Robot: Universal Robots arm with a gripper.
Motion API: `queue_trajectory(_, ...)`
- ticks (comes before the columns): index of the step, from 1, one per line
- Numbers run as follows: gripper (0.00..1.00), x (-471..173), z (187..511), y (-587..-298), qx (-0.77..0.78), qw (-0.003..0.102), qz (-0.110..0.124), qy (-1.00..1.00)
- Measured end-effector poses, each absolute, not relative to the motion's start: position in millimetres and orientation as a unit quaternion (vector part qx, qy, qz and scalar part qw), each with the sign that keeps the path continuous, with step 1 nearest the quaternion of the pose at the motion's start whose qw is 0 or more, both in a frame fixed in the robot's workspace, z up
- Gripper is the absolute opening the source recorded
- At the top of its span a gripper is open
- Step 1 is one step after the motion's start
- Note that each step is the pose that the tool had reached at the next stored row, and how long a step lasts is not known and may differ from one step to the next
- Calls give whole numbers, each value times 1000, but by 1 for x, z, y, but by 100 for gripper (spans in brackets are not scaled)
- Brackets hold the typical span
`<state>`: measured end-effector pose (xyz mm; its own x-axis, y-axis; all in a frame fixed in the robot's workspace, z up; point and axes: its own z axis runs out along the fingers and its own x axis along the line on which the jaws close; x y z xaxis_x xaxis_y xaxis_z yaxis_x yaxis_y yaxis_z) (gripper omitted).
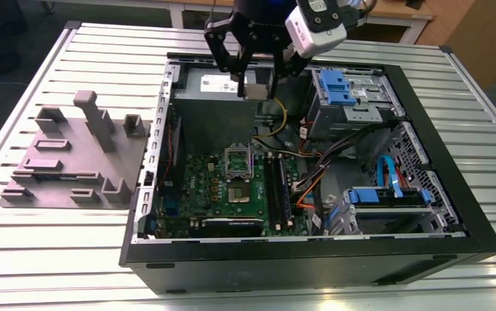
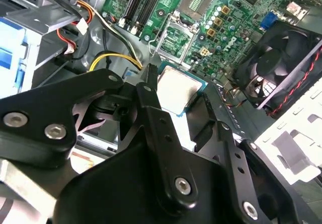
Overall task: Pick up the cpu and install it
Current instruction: 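Pick up the cpu and move it towards the insertion slot, then place the cpu into insertion slot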
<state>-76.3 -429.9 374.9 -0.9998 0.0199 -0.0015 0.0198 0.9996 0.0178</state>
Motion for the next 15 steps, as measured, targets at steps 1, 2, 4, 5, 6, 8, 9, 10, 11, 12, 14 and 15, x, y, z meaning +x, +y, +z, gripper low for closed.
queue_trajectory(1, 47, -76, 375, -431, 12, 1, 9, 1000)
queue_trajectory(2, 47, -76, 375, -432, 14, 1, 9, 1000)
queue_trajectory(4, 47, -76, 375, -432, 16, 1, 9, 1000)
queue_trajectory(5, 47, -76, 375, -432, 16, 1, 9, 1000)
queue_trajectory(6, 47, -76, 375, -432, 16, 1, 9, 1000)
queue_trajectory(8, 47, -76, 375, -432, 16, 1, 9, 1000)
queue_trajectory(9, 47, -76, 375, -432, 16, 1, 9, 1000)
queue_trajectory(10, 47, -76, 375, -432, 16, 1, 9, 1000)
queue_trajectory(11, 47, -76, 375, -432, 16, 1, 9, 1000)
queue_trajectory(12, 47, -76, 375, -432, 16, 1, 9, 1000)
queue_trajectory(14, 47, -76, 375, -432, 17, 1, 9, 1000)
queue_trajectory(15, 47, -76, 375, -432, 17, 1, 9, 1000)
